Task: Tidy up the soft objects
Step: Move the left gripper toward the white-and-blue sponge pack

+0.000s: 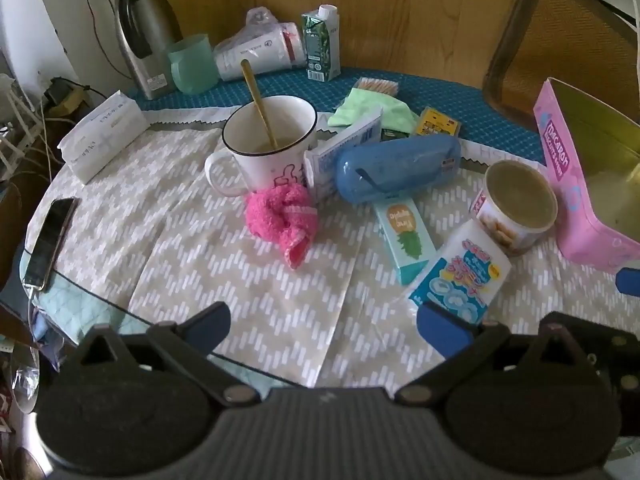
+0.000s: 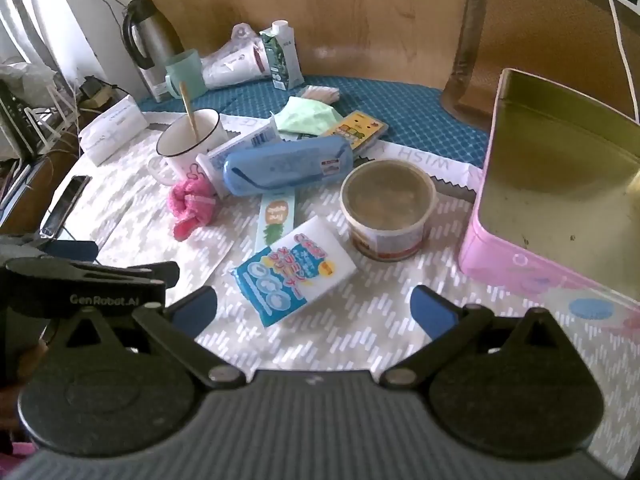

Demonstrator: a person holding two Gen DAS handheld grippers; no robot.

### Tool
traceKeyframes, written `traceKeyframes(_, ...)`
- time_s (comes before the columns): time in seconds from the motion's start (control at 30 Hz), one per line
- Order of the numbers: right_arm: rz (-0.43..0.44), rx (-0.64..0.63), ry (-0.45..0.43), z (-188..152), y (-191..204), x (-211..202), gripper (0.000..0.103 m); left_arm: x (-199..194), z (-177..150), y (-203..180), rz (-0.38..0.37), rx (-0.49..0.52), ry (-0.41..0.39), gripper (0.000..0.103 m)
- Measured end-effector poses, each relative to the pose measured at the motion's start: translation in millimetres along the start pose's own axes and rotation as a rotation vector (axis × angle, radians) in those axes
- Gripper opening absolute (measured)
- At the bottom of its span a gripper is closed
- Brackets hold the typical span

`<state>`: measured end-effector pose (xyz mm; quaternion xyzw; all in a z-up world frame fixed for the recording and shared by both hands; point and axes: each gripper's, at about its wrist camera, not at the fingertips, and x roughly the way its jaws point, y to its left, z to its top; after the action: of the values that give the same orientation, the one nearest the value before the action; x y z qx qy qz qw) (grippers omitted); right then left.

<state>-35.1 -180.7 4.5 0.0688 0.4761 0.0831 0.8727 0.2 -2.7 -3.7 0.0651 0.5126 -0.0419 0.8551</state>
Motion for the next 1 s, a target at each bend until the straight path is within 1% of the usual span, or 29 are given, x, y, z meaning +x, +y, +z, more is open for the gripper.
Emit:
traceKeyframes(0.27, 0.0, 0.001, -0.004, -0.7, -2.0, -3.1, 0.103, -5.7, -2.5, -3.0, 0.003, -0.002, -0.013, 0.103)
traceKeyframes(0.43, -0.007, 0.006, -0.013, -0.5, -4.3, -6.7, 0.103, -5.7, -6.3, -9.5, -0.043, 0.022, 0.012, 0.102)
traceKeyframes(0.57, -0.011, 0.006, -0.025, -1.5, -6.4, -9.9, 0.103, -4.0, -8.5, -13.8, -0.095, 0.035, 0.033, 0.095)
traceKeyframes(0.63, -0.014, 0.006, -0.031, -2.2, -7.4, -11.1, 0.103, -3.8, -9.1, -14.1, -0.119, 0.034, 0.034, 0.095)
traceKeyframes(1.0, -0.006, 0.007, -0.042, 1.5, -13.7, -10.8, 0.103, -4.9, -3.0, -11.9, -0.136, 0.009, -0.002, 0.098)
